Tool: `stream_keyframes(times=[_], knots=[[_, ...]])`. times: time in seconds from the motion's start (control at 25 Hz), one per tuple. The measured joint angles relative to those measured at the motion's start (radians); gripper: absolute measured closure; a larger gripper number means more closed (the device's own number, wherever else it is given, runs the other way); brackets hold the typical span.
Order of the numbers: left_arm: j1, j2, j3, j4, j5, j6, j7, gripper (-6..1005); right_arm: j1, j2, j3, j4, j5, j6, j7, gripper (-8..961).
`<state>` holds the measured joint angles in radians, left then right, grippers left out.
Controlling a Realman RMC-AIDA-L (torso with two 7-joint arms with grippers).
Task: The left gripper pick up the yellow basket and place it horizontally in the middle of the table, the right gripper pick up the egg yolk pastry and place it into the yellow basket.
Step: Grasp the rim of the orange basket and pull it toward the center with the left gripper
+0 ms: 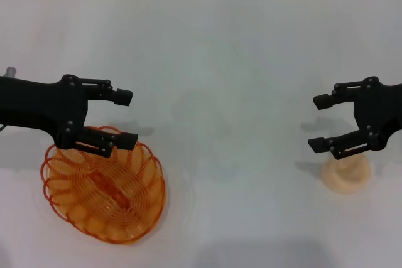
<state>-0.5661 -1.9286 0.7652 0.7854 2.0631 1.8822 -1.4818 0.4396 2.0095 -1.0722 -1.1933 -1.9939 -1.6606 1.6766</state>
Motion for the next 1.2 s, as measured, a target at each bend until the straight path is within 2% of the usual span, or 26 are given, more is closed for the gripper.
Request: stream_keyframes(times=[0.4,0.6,0.72,0.84,0.88,0.92,1.08,1.12,1.2], knots=[[0.000,-0.001,-0.003,0.000,-0.001,0.000,0.000,132,-0.001,0.000,0.005,-0.004,0.000,0.002,0.001,115],[-0.006,0.006,-0.005,0.007,0.005,-0.004,-0.032,142,-0.003,0.000,0.006,-0.004,0.004,0.003,0.001,117],[-0.003,0.008,-0.005,0.076,0.023,-0.019,-0.139,148,-0.006,0.000,0.008,-0.006,0.005,0.005,0.001,118],[-0.002,0.014,-0.013,0.195,0.084,-0.027,-0.309,154,-0.008,0.000,0.009,-0.008,0.006,0.007,0.001,120],[-0.002,0.014,-0.013,0.195,0.084,-0.027,-0.309,156,-0.009,0.000,0.009,-0.007,0.007,0.010,0.001,120],[-0.006,0.029,-0.017,0.272,0.134,-0.020,-0.422,158,-0.009,0.000,0.009,-0.007,0.007,0.010,0.001,121],[-0.025,0.052,-0.011,0.317,0.239,-0.004,-0.514,167,-0.009,0.001,0.009,-0.010,0.011,0.014,0.000,123],[-0.025,0.052,-0.011,0.317,0.239,-0.004,-0.514,169,-0.009,0.001,0.009,-0.012,0.015,0.015,0.000,123],[-0.047,0.058,-0.011,0.319,0.348,0.003,-0.548,173,-0.008,0.001,0.009,-0.014,0.022,0.015,0.000,124]])
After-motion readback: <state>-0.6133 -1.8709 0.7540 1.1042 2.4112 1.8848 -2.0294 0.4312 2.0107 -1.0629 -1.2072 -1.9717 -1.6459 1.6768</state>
